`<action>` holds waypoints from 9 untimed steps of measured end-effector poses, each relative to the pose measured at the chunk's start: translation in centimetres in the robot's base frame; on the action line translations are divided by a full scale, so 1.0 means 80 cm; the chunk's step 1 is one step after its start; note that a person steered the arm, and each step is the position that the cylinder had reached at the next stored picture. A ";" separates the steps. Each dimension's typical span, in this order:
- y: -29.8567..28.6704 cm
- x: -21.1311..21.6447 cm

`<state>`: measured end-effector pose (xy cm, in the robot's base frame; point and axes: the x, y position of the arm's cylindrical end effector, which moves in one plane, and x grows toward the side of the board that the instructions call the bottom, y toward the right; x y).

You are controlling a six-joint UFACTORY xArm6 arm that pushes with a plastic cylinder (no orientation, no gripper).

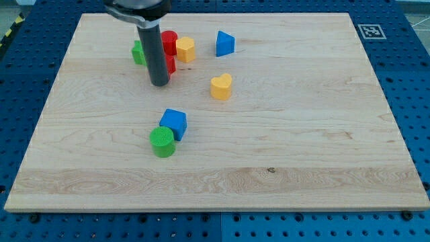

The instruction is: Move the yellow heart closer to the yellow hexagon

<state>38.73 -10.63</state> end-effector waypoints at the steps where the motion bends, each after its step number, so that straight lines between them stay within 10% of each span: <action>1: 0.006 -0.025; 4: 0.006 0.022; 9: 0.203 0.085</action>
<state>45.50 5.65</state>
